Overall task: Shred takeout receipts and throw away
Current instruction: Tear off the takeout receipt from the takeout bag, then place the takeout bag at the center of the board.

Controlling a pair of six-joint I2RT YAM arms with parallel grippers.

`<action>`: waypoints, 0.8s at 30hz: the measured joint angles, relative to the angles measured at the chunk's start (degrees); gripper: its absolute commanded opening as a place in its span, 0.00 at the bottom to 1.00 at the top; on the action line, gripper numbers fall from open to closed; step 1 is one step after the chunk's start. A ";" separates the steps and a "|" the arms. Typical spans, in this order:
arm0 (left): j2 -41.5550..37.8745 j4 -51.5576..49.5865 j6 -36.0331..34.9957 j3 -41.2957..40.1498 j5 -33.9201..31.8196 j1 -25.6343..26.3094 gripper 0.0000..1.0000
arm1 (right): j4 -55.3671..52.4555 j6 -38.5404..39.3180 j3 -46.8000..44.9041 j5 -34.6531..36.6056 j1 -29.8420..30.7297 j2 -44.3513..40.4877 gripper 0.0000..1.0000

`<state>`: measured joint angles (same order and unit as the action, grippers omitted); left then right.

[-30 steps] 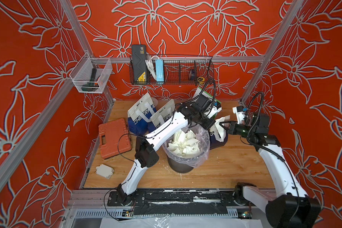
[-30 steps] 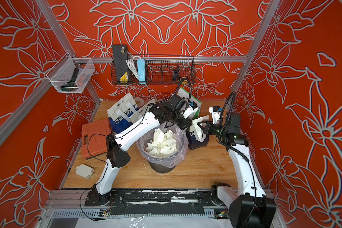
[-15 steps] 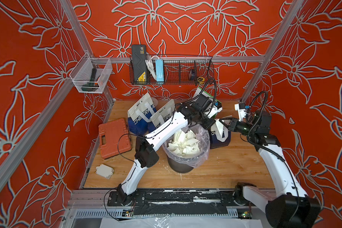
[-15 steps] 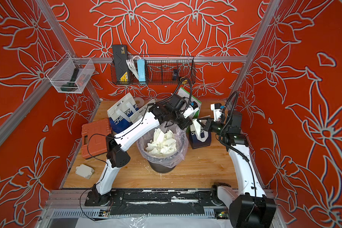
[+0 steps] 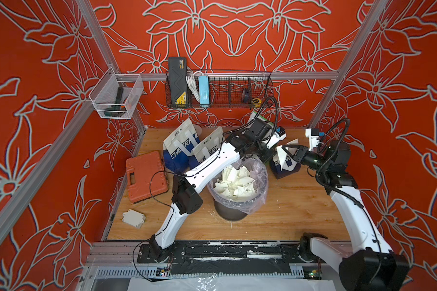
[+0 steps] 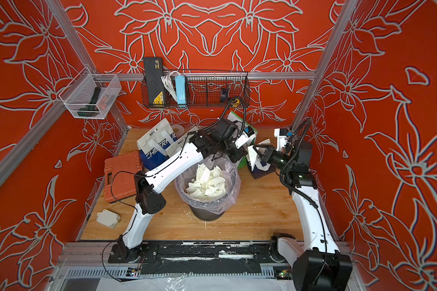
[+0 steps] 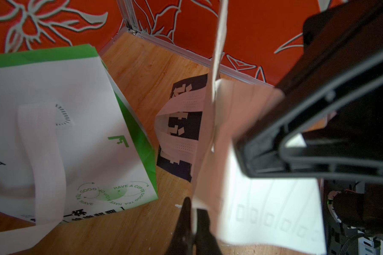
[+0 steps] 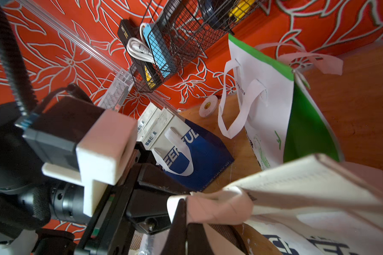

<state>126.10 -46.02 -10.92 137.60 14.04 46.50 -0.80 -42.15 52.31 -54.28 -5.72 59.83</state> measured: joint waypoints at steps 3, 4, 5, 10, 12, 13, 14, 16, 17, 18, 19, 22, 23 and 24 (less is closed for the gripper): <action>-0.24 -0.09 -0.52 -0.20 -0.35 0.11 0.00 | 3.34 -3.87 -0.94 0.00 -0.98 -0.61 0.00; -0.24 -0.55 -0.63 -0.46 -0.72 0.11 0.00 | 5.07 -5.09 -1.03 0.22 -1.27 -0.72 0.00; -0.24 -1.40 -0.76 -0.81 -1.05 0.04 0.00 | 7.21 -6.56 -1.14 0.22 -1.66 -0.83 0.00; -0.24 -3.72 -0.90 -1.88 -2.01 -0.15 0.00 | 12.09 -10.01 -1.22 0.20 -2.27 -1.44 0.00; -0.24 -3.72 -0.85 -1.88 -2.12 -0.15 0.00 | 11.58 -9.53 -1.20 0.22 -2.27 -1.64 0.00; -0.24 -3.72 -0.83 -1.88 -2.21 -0.15 0.00 | 10.21 -8.52 -0.92 0.35 -2.27 -1.73 0.00; -0.24 -3.69 -0.81 -1.88 -2.23 -0.15 0.09 | 7.91 -6.69 -0.35 0.68 -2.27 -1.79 0.00; -0.24 -3.58 -0.61 -1.88 -2.32 -0.15 0.18 | 2.95 -2.86 1.14 1.55 -2.25 -1.84 0.00; -0.22 -3.41 -0.44 -1.88 -2.32 -0.15 0.25 | -0.33 0.07 2.19 2.23 -2.27 -1.86 0.00; -0.24 -3.21 -0.35 -1.88 -2.23 -0.15 0.31 | -3.34 2.67 3.17 3.08 -2.27 -1.86 0.00; -0.24 -3.08 -0.20 -1.88 -2.16 -0.15 0.38 | -5.73 4.79 4.02 3.52 -2.27 -1.86 0.00; -0.24 -2.75 0.55 -1.77 -1.68 -0.15 0.47 | -11.72 11.10 5.97 4.74 -2.27 -1.86 0.00; -0.24 -2.73 0.72 -1.73 -1.46 -0.15 0.49 | -13.09 12.79 6.21 4.76 -2.27 -1.86 0.00; -0.24 -2.78 0.72 -1.51 -1.29 -0.17 0.52 | -14.19 14.08 6.25 4.74 -2.25 -1.86 0.00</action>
<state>125.86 -48.80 -10.20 136.09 12.75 46.33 -14.98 -28.08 58.57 -49.54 -7.97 57.98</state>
